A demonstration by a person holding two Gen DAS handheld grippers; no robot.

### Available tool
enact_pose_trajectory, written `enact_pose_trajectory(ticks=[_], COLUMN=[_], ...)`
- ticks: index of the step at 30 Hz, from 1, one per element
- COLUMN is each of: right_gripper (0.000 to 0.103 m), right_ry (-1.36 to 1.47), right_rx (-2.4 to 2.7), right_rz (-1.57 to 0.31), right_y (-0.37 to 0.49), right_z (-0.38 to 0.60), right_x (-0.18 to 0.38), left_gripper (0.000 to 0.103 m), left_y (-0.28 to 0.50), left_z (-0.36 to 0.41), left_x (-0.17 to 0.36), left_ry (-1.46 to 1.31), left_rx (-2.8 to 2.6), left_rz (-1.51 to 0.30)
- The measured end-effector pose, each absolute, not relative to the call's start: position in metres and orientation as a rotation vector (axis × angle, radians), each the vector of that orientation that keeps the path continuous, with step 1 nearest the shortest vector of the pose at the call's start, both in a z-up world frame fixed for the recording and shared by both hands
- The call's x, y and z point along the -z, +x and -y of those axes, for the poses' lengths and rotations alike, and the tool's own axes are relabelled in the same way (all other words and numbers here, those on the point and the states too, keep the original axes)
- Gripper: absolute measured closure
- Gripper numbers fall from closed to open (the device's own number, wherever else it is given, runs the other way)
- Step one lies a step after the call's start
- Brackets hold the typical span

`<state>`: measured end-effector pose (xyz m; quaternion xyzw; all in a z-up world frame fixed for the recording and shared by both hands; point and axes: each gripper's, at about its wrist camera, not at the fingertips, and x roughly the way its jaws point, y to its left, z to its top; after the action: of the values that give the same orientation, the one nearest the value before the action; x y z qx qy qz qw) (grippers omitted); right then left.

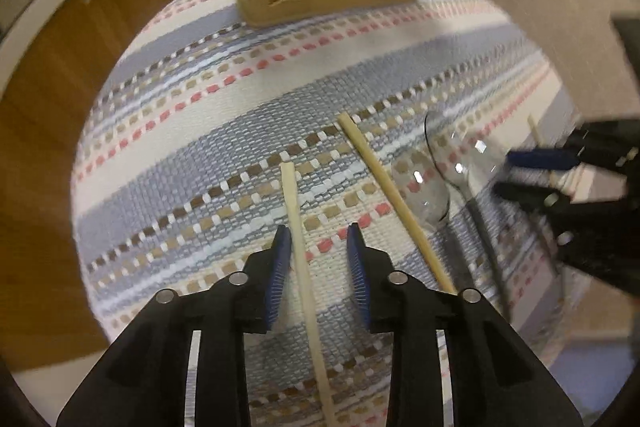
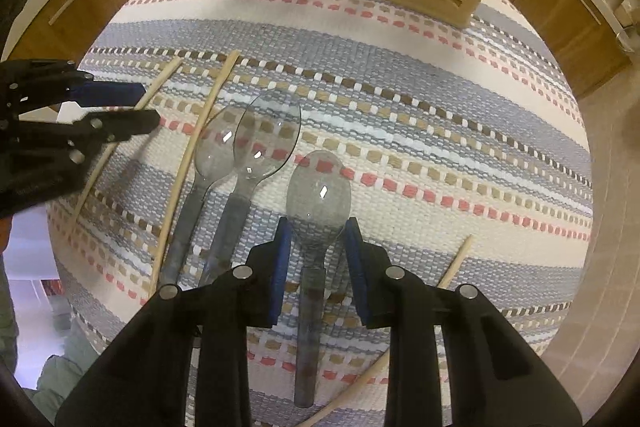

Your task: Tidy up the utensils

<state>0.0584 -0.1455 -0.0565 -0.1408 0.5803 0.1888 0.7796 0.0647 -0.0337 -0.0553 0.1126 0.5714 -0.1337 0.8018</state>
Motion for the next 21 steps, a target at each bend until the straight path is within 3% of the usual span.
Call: enact_pose_trajectory(ticks=[2, 5, 16, 17, 18, 21], right_gripper=[0.078, 0.078, 0.079, 0.081, 0.103, 0.103], right_ry=[-0.283, -0.252, -0.068, -0.054, -0.045, 0.006], right_rx=[-0.420, -0.427, -0.499, -0.502, -0.509, -0.504], right_rz=[-1.233, -1.189, -0.907, -0.884, -0.871, -0.807], right_y=[0.056, 0.052, 0.036, 0.036, 0.037, 0.042], right_z=[0.152, 0.160, 0.192, 0.193, 0.191, 0.199], right_x=[0.048, 0.034, -0.040, -0.046, -0.050, -0.067], left_gripper=[0.099, 0.099, 0.099, 0.099, 0.099, 0.099], left_y=[0.063, 0.062, 0.032, 0.032, 0.030, 0.036], left_z=[0.038, 0.032, -0.011, -0.011, -0.014, -0.010], left_x=[0.056, 0.053, -0.043, -0.050, -0.062, -0.080], left_ry=[0.298, 0.261, -0.132, -0.152, -0.173, -0.203], left_rx=[0.257, 0.252, 0.301, 0.304, 0.306, 0.304], left_rz=[-1.216, -1.199, -0.747, -0.719, -0.668, -0.584])
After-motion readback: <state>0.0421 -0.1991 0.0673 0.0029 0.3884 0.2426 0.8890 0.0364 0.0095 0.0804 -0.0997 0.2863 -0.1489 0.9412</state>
